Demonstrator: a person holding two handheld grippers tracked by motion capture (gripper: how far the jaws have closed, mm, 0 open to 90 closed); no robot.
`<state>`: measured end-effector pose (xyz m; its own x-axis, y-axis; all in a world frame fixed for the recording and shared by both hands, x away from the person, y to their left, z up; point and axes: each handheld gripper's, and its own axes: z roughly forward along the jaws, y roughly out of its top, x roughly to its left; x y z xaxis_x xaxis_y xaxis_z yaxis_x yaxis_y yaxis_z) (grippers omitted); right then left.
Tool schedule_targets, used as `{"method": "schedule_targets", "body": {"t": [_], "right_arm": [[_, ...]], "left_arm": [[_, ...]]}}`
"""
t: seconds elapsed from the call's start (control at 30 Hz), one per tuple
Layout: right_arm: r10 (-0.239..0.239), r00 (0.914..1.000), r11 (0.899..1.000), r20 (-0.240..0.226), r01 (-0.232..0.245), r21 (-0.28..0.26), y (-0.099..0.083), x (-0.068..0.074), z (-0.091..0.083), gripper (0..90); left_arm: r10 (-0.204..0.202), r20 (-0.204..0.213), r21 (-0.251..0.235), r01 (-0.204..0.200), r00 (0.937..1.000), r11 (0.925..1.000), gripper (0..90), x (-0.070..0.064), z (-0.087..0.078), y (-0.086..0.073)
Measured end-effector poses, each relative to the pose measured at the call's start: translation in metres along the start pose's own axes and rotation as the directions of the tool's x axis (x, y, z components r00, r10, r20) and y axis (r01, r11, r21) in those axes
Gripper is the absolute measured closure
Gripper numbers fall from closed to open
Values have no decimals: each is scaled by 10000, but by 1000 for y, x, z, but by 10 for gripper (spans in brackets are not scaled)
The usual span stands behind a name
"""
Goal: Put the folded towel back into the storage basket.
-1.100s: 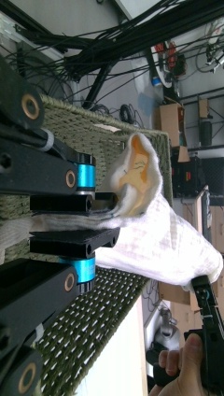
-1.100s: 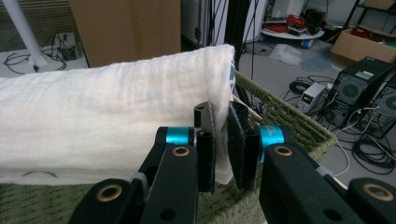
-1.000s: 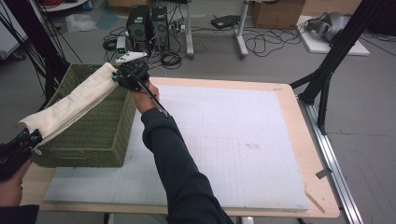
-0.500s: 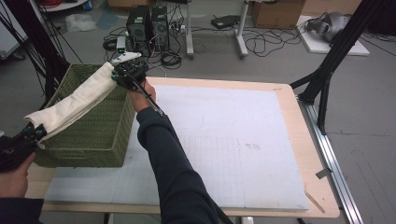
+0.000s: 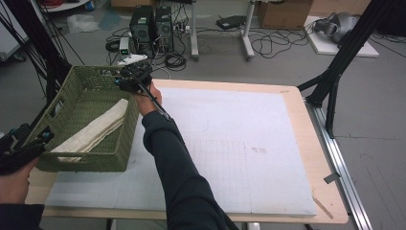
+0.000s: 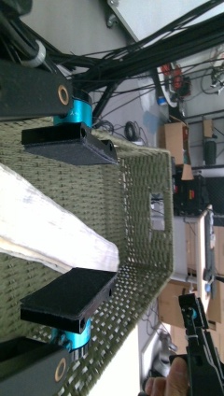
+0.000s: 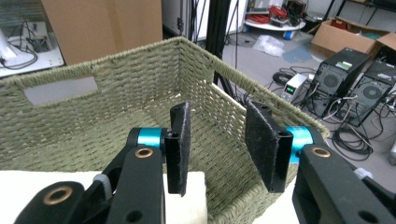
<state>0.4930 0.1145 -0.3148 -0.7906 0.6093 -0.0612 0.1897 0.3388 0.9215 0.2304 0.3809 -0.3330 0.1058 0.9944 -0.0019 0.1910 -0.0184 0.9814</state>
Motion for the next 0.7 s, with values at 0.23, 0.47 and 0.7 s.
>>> {"method": "schedule_targets", "body": {"t": [0.23, 0.47, 0.7], "right_arm": [[132, 9996, 9990, -260, -143, -429, 0, -11, -29, 486], [365, 9979, 9981, -539, -391, -482, -14, -28, -59, 333], [445, 9922, 9978, -1163, -498, -430, -31, -38, -83, 201]], "left_arm": [[-489, 848, -214, 509, 9952, 9985, 344, -5, -1, 1], [-758, 1738, -31, 775, 9819, 9970, 244, -16, 8, 0], [-750, 2594, -121, 809, 9629, 9966, 226, -31, 18, 1]]}}
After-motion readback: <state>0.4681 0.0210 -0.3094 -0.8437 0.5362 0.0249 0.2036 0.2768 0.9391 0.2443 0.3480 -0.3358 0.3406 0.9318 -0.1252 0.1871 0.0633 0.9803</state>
